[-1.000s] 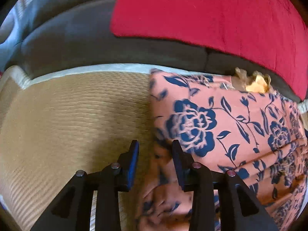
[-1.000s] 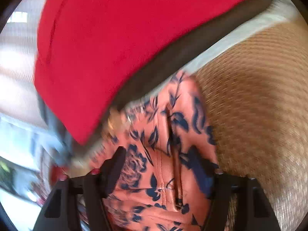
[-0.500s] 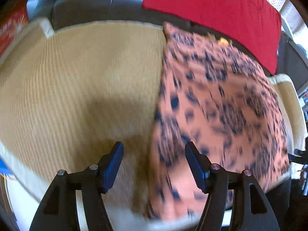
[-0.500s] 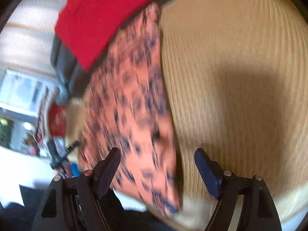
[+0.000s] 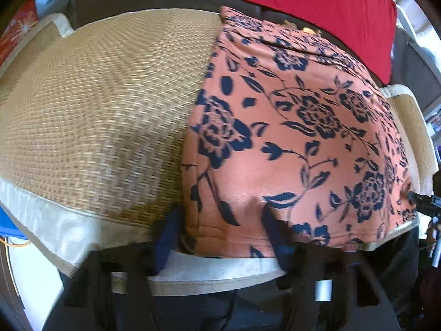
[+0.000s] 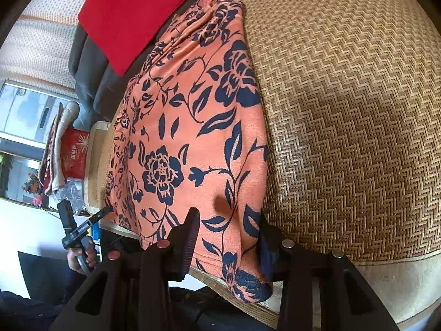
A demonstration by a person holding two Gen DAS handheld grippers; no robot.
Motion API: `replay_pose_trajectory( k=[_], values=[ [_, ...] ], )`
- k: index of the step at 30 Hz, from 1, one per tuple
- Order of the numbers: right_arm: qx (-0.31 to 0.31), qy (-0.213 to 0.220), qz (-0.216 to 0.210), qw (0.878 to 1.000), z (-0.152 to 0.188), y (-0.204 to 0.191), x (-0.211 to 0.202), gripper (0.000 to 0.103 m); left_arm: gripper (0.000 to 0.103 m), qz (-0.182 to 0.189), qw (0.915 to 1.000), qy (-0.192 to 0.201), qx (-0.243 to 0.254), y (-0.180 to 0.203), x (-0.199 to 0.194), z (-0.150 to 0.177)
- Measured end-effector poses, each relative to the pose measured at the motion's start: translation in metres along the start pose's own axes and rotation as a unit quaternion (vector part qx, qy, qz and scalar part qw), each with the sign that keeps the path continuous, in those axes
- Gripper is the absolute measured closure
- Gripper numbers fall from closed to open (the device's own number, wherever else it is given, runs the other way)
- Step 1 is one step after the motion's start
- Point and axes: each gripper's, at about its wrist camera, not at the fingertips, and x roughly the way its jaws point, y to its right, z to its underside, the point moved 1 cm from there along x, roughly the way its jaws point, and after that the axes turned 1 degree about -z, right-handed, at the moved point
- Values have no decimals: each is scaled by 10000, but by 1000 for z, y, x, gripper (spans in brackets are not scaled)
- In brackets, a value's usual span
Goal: Fold small clothes
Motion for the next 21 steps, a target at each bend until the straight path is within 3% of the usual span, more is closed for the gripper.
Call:
replay_pose_trajectory(
  k=[1,2,3,5,8,9,14,16,17,18,19,20,21],
  values=[
    [-40,-14,-1,10000,1,0,-1,62,93,52,9999,-139,2,2,3,0],
    [-61,-58,14,10000,1,-5,6,73,94,17,9999,-140,-5,3,4,0],
    [-89,-116,120,9998,1,-6,8,99,94,-14,10000,-79,-13,4,1,0],
    [-59,-101,184,9998,0,-9,7,98,94,110,9997,174,-103,6,-14,-2],
    [-146,201,-92,9996,-2,-24,-16,98,94,359,9976,565,-177,4,-41,-4],
    [-145,222,-175,9995,-2,-23,-19,94,92,408,9973,580,-192,1,-39,-3],
    [349,-179,-80,9992,-1,4,17,91,88,77,9996,-70,-265,-9,9,7],
    [340,-89,-156,9993,-1,2,18,82,70,177,9994,-18,-291,-7,9,8],
    [364,-21,-245,9990,-1,2,17,81,56,278,9992,39,-295,-5,7,10],
    [413,-16,-318,9986,-1,3,17,81,58,267,9993,80,-268,0,8,9],
    [433,-39,-327,9985,-1,3,18,86,73,122,9998,32,-139,3,9,9],
    [377,-134,-289,9988,-1,2,20,93,95,95,9999,-14,-95,6,9,8],
    [347,-143,-215,9991,-2,0,16,98,96,145,9997,39,-172,11,6,2]
  ],
)
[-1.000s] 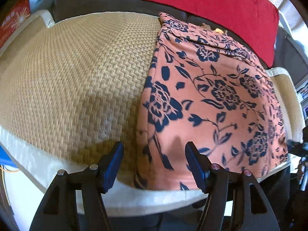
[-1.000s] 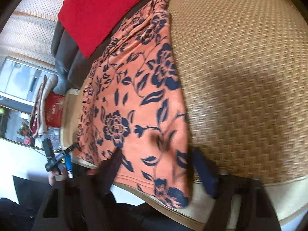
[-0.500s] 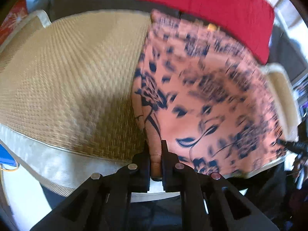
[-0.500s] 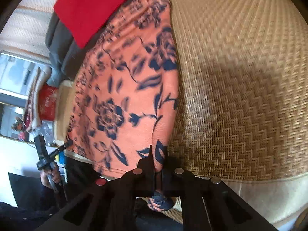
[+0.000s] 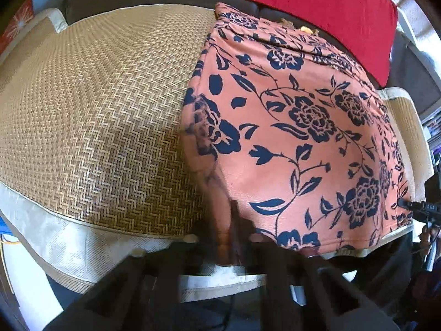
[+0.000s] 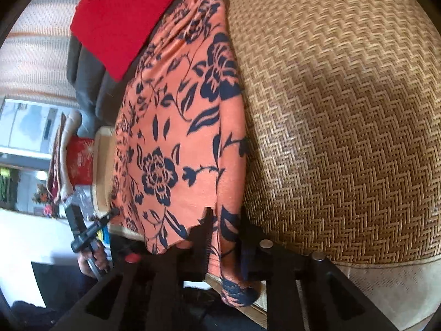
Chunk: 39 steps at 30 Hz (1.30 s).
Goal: Fold small clothes
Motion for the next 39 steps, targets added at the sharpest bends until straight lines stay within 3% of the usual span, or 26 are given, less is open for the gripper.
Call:
replay_pose_trajectory(
  k=[4,6,8,10,13,15,18,20,22,25,28,29,30,31,32,33,35,37,39],
  values=[
    [-173,540,-441,9974,-4,-21,-43,98,96,238,9980,554,-184,-3,-37,-8],
    [-217,548,-433,9973,-5,-22,-45,98,96,147,9993,280,-220,-10,-18,-4],
    [-37,229,-332,9992,-4,-4,-25,98,96,64,9994,-124,-304,-15,12,0],
    [246,-6,-338,9991,0,14,-5,98,96,-34,9997,-111,-220,-11,13,2],
    [61,307,-823,9961,2,1,-19,98,96,-23,9998,73,-173,-2,4,-2],
    [48,424,-999,9941,2,4,-22,97,95,-27,9993,-185,-311,-5,21,0],
    [456,42,-684,9966,2,30,-3,97,96,-47,9996,-208,-207,-1,18,-9],
    [219,104,-888,9958,-4,15,-10,97,96,97,9999,70,-36,14,-3,-29],
    [-127,366,-1441,9888,-19,-9,-27,97,96,248,9989,379,133,25,-23,-57],
    [-564,779,-1827,9785,-66,-41,-52,97,96,569,9926,989,423,43,-45,-134],
    [-756,1439,-2143,9631,-142,-66,-71,97,94,646,9809,1801,359,51,-59,-212],
    [-711,1775,-2181,9570,-179,-72,-76,94,90,607,9760,2080,227,53,-57,-236],
    [-636,1982,-2170,9537,-199,-74,-79,93,74,538,9713,2314,120,57,-50,-259],
    [-568,2170,-2090,9518,-220,-75,-75,77,55,418,9704,2380,24,59,-35,-276],
    [-476,2275,-1986,9521,-242,-71,-68,57,11,287,9722,2322,-62,61,-22,-288],
    [-225,2265,-1817,9567,-260,-61,-55,6,7,-144,9776,2074,-336,53,5,-301],
    [392,2362,-1152,9641,-266,-40,-40,0,8,-313,9819,1741,-680,36,33,-295],
    [448,2241,-1109,9672,-249,-32,-27,1,8,-95,9845,1527,-853,23,49,-270],
    [365,2343,-801,9682,-209,-30,-26,0,8,-141,9874,1369,-779,20,58,-240]
  ],
)
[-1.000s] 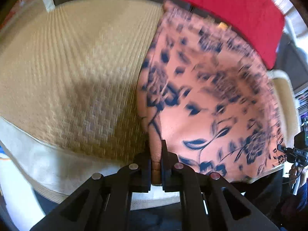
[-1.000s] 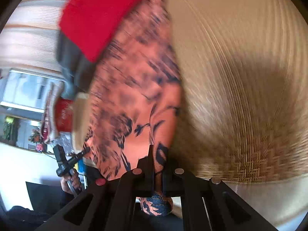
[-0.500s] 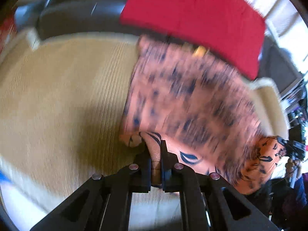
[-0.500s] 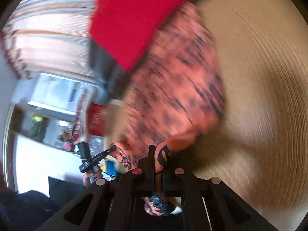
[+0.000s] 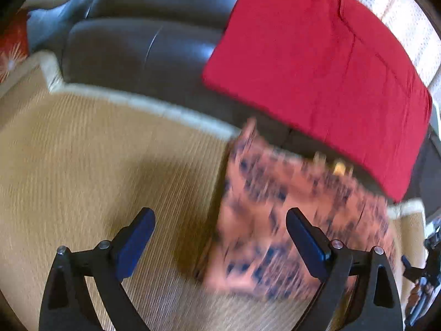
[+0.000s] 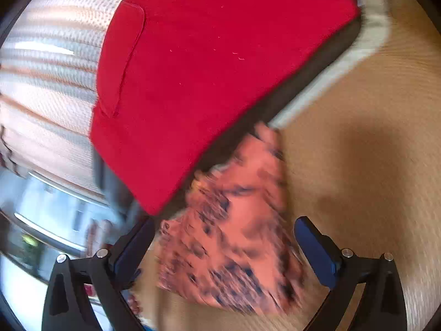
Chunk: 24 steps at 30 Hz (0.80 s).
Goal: Fold small clothes
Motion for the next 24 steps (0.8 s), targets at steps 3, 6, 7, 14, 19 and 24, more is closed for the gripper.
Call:
replay_pose_trajectory(
  k=[3,6,7,14,19,24],
  values=[
    [90,-156,-87,9998,59,0,-23,0,8,79,9998,-162,89,-1,-7,41],
    [614,-351,-166,9974,109,1,-12,0,8,300,9989,-241,-252,6,-8,61],
    [810,-340,-160,9960,115,1,-3,0,8,293,9985,-251,-395,10,-3,61],
    [2160,1146,254,9693,102,-2,29,13,47,-18,9873,-170,-1578,18,26,41],
    [2017,749,695,9741,83,-7,30,93,86,-71,9900,-357,-1360,26,12,18],
    [456,620,836,9935,99,-76,-23,91,84,-115,9975,110,-687,31,-58,60]
  ],
)
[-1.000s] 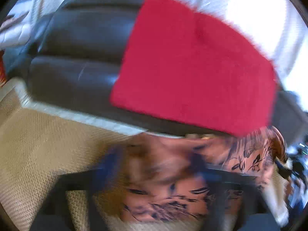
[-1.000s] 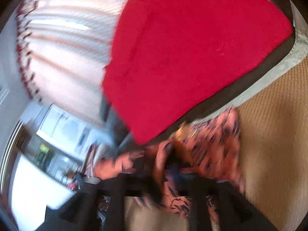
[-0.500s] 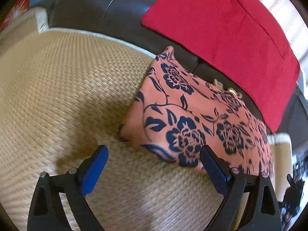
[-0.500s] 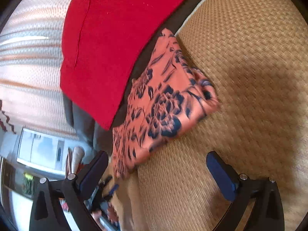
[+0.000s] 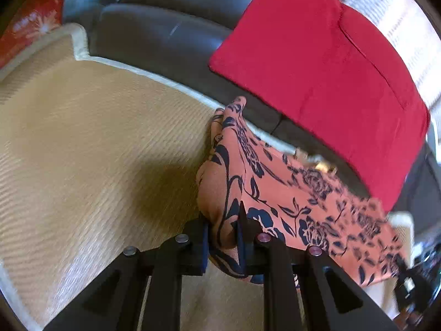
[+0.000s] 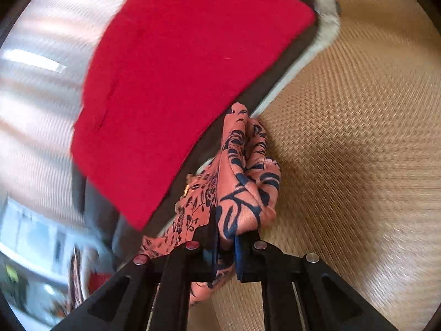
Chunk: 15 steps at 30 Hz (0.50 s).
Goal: Fold small clothes
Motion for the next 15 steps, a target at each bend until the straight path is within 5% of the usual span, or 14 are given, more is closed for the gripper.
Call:
replay_pose_trajectory(
  k=[2,3,4,5,6,7,11,15],
  values=[
    [-297,-288,209,9989,22,12,-9,86,77,-185,9994,-300,-36,-19,11,28],
    [-281,-423,352,9981,38,30,-8,75,74,-303,9981,-514,-150,-34,21,42],
    [-60,-564,442,9974,51,53,-6,49,74,-333,9972,-628,-252,-46,26,47],
    [310,-765,458,9955,62,78,-5,47,70,43,9984,-394,-400,-59,19,53],
    [615,-604,-14,9963,69,93,-15,42,56,-136,9984,-393,-383,-64,12,53],
    [755,-498,-100,9959,72,101,-26,35,54,-299,9983,-324,-372,-67,3,50],
    [562,-124,1,9983,57,105,-71,31,54,-524,9979,200,-333,-71,-32,38],
    [96,-563,-691,9960,45,55,-68,26,43,-232,9993,263,147,-37,-35,21]
  ],
)
